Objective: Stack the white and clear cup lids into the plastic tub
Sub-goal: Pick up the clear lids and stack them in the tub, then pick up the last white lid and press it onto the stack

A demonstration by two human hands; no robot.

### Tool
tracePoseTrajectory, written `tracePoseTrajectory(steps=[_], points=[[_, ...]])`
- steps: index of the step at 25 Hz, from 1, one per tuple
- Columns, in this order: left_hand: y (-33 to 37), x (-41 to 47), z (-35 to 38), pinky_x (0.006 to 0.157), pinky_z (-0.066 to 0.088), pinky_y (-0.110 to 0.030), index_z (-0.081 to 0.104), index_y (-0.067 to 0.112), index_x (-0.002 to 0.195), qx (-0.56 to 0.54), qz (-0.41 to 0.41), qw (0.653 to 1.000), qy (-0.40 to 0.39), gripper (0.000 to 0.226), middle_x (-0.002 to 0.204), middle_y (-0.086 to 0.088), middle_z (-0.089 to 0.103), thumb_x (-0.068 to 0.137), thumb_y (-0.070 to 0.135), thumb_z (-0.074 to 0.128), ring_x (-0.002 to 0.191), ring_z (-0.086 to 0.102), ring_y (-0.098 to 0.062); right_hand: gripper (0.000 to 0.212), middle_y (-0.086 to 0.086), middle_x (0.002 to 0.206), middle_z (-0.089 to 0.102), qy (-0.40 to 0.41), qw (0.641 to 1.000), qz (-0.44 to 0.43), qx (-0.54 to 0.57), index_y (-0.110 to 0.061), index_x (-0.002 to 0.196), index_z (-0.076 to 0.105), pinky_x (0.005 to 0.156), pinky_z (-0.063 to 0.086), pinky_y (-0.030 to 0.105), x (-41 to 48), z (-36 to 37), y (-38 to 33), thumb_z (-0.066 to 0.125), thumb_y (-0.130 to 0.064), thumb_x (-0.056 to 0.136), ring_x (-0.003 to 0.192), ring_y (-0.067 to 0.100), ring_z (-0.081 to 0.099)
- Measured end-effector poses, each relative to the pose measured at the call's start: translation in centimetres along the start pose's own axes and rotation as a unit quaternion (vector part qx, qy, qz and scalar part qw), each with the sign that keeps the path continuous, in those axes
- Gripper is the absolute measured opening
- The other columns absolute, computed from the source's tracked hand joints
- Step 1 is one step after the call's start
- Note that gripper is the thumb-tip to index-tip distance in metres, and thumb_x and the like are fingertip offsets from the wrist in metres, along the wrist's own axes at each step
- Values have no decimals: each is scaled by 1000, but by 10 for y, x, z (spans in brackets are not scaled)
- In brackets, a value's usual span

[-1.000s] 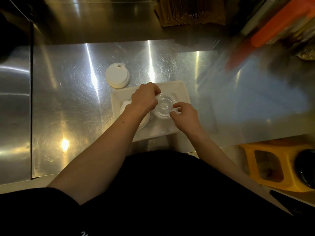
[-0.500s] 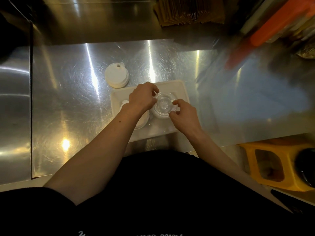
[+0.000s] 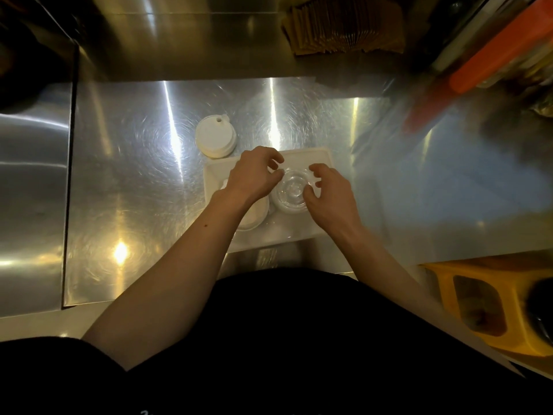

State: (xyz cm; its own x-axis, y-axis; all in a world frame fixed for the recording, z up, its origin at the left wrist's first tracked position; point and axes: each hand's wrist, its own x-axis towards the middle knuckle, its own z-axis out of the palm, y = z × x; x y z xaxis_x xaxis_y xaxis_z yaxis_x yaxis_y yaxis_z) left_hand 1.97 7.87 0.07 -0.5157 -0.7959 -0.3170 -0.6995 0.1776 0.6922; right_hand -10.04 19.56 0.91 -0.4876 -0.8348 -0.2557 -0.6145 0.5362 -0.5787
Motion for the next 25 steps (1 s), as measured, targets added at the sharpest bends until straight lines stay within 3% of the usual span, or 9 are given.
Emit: tracePoseTrajectory(steps=[5,9,11,16,19,25], points=[[0,-13,-17,85,57,-32,70,16,109,-57,15,995,80,23,102,2,73,88,24,63,85,67,-11,40,4,127,62,4,999,-16,32,-23,131,52,95,52,41,10,-1,-6,57,-30,92,111,18,61],[-8,-22,-31,77,48,-10,71,17,109,-91,17,988,126,23,103,4,73,90,27,61,82,64,-1,38,3,125,62,8,997,-57,45,-21,131,52,95,51,36,20,-2,-17,56,-28,94,111,15,59],[-13,-25,-39,76,45,-5,71,18,109,-97,10,982,164,23,104,7,72,91,28,60,83,63,2,39,3,126,62,2,996,-79,39,-21,132,52,97,50,35,27,-1,-25,55,-27,94,112,16,58],[-34,-30,-58,94,51,-27,61,16,128,-95,-35,973,207,40,126,-3,67,92,34,60,107,64,-13,41,3,133,58,-4,994,-111,23,-22,135,49,95,44,26,47,5,-50,55,-30,96,117,15,57],[-50,-30,-70,102,50,-40,55,16,135,-99,-56,970,217,47,136,-6,61,93,35,60,116,62,-19,42,5,135,57,-18,990,-137,17,-20,136,48,98,45,29,59,7,-71,55,-31,96,119,18,57],[-61,-25,-72,108,45,-45,50,17,140,-77,-74,974,201,52,145,-6,53,94,43,54,127,55,-23,46,9,134,56,-42,989,-143,11,-18,137,48,99,46,36,77,14,-79,57,-33,94,119,23,57]])
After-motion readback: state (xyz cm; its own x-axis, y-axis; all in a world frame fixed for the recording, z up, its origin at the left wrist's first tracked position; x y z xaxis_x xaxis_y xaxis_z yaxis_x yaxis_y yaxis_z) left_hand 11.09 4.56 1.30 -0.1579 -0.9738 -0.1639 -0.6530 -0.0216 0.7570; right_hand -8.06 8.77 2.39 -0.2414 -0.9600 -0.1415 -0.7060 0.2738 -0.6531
